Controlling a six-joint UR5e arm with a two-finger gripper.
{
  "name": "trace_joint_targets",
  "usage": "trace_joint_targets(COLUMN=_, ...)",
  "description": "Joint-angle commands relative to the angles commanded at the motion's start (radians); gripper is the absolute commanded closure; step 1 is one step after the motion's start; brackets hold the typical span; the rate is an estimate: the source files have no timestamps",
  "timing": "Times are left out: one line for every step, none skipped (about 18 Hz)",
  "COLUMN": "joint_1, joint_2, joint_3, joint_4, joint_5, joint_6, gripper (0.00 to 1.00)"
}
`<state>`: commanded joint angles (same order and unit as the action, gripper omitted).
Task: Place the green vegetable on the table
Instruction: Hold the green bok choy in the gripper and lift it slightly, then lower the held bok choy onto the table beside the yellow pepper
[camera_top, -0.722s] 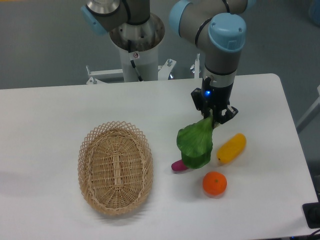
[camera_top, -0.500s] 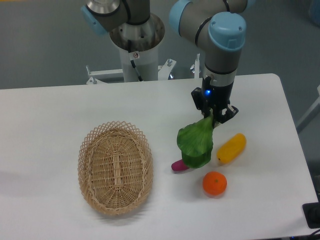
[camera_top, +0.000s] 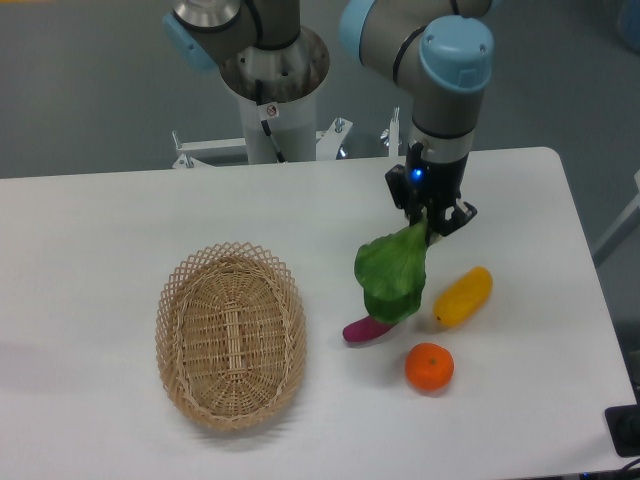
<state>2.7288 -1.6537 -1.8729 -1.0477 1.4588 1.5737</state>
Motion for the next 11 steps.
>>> trace_joint_targets(joint_1=0.008, joint_2=0.003, joint_3=-0.012, joint_4=0.000, joint_5=0.002, joint_6=0.023, gripper=0.67)
trace_joint_targets(joint_1=0.012, joint_2=0.008, joint_3=-0.025, joint_4=0.003, joint_5=0.005, joint_6=0.043, gripper=0.67)
trace_joint_targets(joint_1=0.015, joint_2=0.009, joint_3=-0.040, joint_4=0.006, joint_5=0.006, joint_6=0.061, gripper=0.67)
trace_joint_targets(joint_1=0.018, joint_2=0.011, joint_3=-0.055, joint_4=0.009, joint_5=0.006, joint_6=0.078, gripper=0.67)
trace_joint_targets(joint_1=0.025, joint_2=0.009, joint_3=-0.066, joint_4=0.011, joint_5=0.006, joint_6=0.100, gripper=0.67)
trace_joint_targets(joint_1=0.029, joint_2=0.008, joint_3=-0.078, joint_4=0.011, joint_5=0.006, joint_6=0.126, gripper=0.67)
trace_joint_targets(joint_1=0.046, joint_2=0.008, joint_3=-0.089, joint_4=0.011, joint_5=0.006, joint_6=0.161, gripper=0.67)
trace_joint_targets(joint_1=0.061, joint_2=0.008, joint_3=-0.100, joint_4=0.011, joint_5=0.005, joint_6=0.199, gripper=0.67)
trace_joint_targets(joint_1=0.068, joint_2=0.006, joint_3=-0.109, joint_4=0.012, joint_5=0.003, joint_6=0.227, gripper=0.67)
trace_joint_targets(joint_1=0.074, joint_2=-0.001, joint_3=-0.109, joint_4=0.012, joint_5=0.003, joint_6=0.253, gripper=0.67)
trace_joint_targets(joint_1=0.084, joint_2=-0.008, joint_3=-0.111, joint_4=0.014, joint_5=0.005, joint_6=0.276, gripper=0.67)
